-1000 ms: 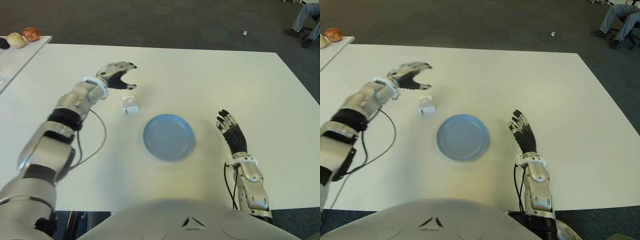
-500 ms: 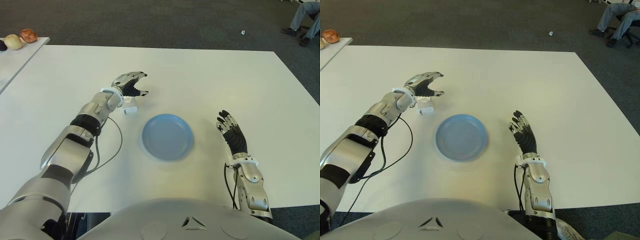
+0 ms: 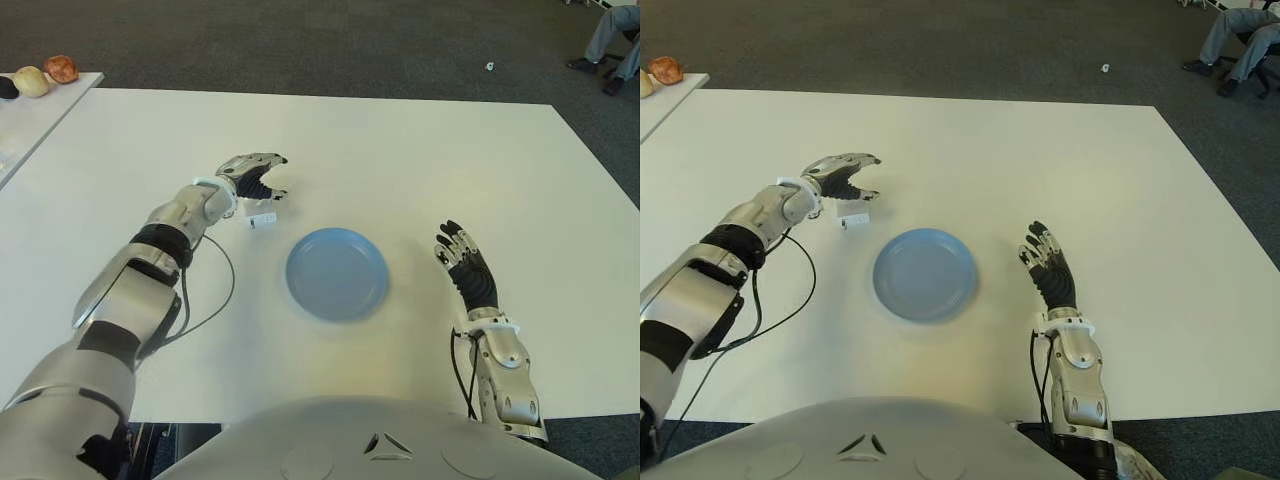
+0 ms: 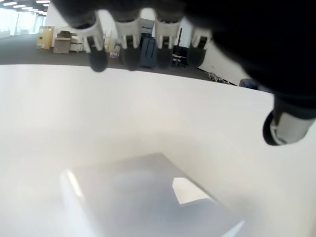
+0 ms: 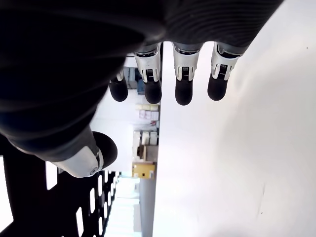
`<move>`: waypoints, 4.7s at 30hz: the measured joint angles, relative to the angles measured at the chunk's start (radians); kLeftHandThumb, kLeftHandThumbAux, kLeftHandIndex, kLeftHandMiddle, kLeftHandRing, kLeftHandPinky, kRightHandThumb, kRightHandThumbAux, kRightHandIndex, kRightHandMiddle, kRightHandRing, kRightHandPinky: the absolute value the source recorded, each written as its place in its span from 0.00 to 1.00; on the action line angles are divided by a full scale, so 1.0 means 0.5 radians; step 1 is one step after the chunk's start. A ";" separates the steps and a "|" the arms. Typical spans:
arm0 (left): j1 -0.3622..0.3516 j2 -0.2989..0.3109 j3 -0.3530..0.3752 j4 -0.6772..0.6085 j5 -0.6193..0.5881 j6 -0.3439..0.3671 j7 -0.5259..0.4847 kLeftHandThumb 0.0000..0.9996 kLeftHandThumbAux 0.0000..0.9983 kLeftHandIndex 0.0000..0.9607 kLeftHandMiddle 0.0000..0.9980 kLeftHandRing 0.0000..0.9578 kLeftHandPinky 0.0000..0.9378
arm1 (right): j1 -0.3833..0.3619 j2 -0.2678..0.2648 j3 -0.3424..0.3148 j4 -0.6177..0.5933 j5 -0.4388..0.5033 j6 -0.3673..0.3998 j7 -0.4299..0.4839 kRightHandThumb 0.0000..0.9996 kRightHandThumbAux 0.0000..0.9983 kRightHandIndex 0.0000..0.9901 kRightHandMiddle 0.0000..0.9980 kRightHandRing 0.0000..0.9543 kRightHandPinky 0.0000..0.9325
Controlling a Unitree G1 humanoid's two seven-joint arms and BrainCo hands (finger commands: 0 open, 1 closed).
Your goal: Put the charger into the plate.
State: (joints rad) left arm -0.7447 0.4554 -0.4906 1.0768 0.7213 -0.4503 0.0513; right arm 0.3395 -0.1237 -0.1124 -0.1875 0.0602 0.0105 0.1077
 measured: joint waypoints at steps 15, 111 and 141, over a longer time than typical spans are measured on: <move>-0.094 0.075 -0.093 0.026 0.053 0.165 -0.183 0.19 0.37 0.00 0.01 0.04 0.08 | 0.007 -0.008 -0.001 -0.018 0.003 0.025 -0.003 0.00 0.62 0.01 0.10 0.08 0.05; 0.219 0.288 0.167 -0.008 -0.209 -0.022 -0.118 0.25 0.34 0.00 0.00 0.00 0.00 | -0.071 -0.024 -0.041 0.105 0.031 -0.025 0.027 0.00 0.62 0.01 0.09 0.07 0.05; 0.118 0.323 -0.176 0.402 0.086 -0.369 0.299 0.17 0.44 0.00 0.00 0.00 0.00 | -0.049 -0.034 -0.083 0.085 0.049 -0.029 0.053 0.00 0.63 0.00 0.08 0.07 0.05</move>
State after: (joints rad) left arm -0.6858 0.6168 -0.5784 1.2779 0.7641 -0.6350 0.2006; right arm 0.3151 -0.1409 -0.1538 -0.1451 0.0845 -0.0040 0.1343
